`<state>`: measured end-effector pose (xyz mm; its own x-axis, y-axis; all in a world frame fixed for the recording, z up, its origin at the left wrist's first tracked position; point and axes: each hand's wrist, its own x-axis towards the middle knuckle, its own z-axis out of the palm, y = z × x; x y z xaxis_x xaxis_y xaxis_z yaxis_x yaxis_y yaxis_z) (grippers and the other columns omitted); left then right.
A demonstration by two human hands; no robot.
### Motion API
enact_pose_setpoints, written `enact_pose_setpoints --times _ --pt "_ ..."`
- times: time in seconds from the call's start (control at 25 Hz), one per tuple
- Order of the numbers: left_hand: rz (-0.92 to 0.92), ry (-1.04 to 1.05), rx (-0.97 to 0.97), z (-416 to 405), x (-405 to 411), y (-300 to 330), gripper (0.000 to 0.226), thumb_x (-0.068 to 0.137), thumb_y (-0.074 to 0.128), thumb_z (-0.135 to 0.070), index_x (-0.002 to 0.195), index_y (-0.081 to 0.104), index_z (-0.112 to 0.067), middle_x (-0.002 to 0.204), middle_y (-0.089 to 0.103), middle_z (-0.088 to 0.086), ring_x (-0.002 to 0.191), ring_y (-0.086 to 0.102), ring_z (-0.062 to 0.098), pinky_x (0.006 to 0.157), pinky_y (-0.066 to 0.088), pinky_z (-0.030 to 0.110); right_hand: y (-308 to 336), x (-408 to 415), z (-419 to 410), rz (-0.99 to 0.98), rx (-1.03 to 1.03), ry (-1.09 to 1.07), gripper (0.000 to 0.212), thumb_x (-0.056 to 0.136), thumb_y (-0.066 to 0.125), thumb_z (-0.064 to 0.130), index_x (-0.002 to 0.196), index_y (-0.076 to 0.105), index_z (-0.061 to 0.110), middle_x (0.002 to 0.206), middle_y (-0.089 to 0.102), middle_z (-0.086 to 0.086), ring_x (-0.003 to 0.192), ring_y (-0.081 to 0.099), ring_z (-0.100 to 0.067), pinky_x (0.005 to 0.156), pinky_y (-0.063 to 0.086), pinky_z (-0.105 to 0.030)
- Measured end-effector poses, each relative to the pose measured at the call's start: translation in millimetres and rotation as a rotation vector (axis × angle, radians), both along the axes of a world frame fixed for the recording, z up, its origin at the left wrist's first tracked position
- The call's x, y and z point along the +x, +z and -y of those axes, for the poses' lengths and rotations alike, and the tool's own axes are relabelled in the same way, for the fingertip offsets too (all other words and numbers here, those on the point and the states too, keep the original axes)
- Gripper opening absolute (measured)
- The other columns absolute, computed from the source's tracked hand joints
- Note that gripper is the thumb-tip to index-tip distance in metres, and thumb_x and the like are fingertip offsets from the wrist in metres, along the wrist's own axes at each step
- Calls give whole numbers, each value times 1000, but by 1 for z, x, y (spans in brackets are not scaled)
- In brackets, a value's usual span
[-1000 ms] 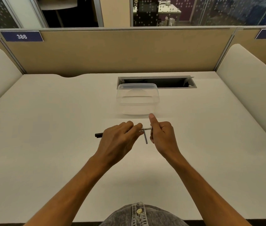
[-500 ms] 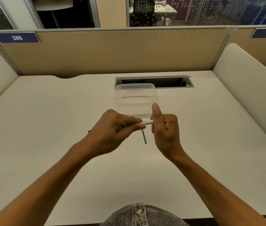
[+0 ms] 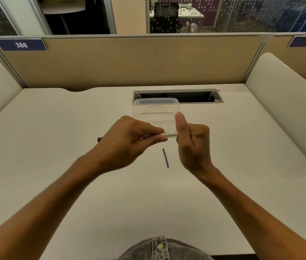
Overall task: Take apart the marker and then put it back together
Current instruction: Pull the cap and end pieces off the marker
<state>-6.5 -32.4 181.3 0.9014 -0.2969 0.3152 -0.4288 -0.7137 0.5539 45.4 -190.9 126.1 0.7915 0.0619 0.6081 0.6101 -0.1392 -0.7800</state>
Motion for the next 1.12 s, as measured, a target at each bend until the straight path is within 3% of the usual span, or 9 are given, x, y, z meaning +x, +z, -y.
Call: enact_pose_setpoints --times 0.16,0.32,0.48,0.56,0.64,0.72,0.8,0.96,1.12 --pt "425 14 582 -2 0 -7 21 83 73 -17 101 73 -5 65 66 8 45 55 23 46 36 21 -3 5 -8 -569 52 63 45 101 43 32 57 46 21 38 47 20 38 48 2 41 37 -5" --pt "531 7 642 -5 3 -11 22 80 75 -14 100 72 -5 61 61 8 41 49 21 44 30 20 0 9 -6 -726 34 143 50 100 41 38 56 42 15 37 39 12 35 40 -3 39 35 -8" --pt "258 6 272 -3 3 0 30 93 57 -29 106 73 -8 75 74 2 55 64 17 52 53 32 6 4 -6 -360 36 100 55 101 43 26 51 45 3 38 40 11 38 41 -5 41 32 -11" --pt "-26 -41 -41 -5 6 11 33 89 57 -35 104 75 -11 65 69 -15 52 57 5 53 46 17 14 3 -4 -67 9 91 56 102 42 22 47 43 10 40 36 12 37 37 -6 43 28 -9" --pt "-357 -160 -256 -11 9 26 30 86 60 -38 96 77 -16 53 57 -4 46 43 7 46 37 16 24 5 3 406 -129 44 54 103 37 24 50 41 13 40 35 5 38 31 -8 48 23 -11" --pt "-595 -272 -294 -19 12 38 24 86 62 -36 90 78 -18 51 48 1 45 35 12 41 32 18 31 11 9 827 -211 39 46 103 35 25 60 40 10 38 39 -7 43 31 -11 50 22 -19" --pt "-669 -313 -291 -20 13 42 21 86 64 -33 88 78 -18 52 45 1 45 33 12 41 29 17 36 19 11 984 -225 20 42 103 36 26 64 37 11 37 41 -10 49 30 -13 50 25 -23" --pt "-308 -129 -257 -6 9 37 28 83 63 -36 97 77 -16 55 63 -12 47 47 6 47 37 14 34 24 11 690 -221 -52 57 103 35 25 49 44 7 39 39 -7 36 34 -15 42 26 -24" --pt "476 17 520 -4 8 26 18 90 66 -22 101 74 -10 66 67 3 48 56 22 44 33 23 27 19 2 -192 -77 110 56 101 44 29 47 39 15 40 37 6 37 35 -9 39 32 -22"
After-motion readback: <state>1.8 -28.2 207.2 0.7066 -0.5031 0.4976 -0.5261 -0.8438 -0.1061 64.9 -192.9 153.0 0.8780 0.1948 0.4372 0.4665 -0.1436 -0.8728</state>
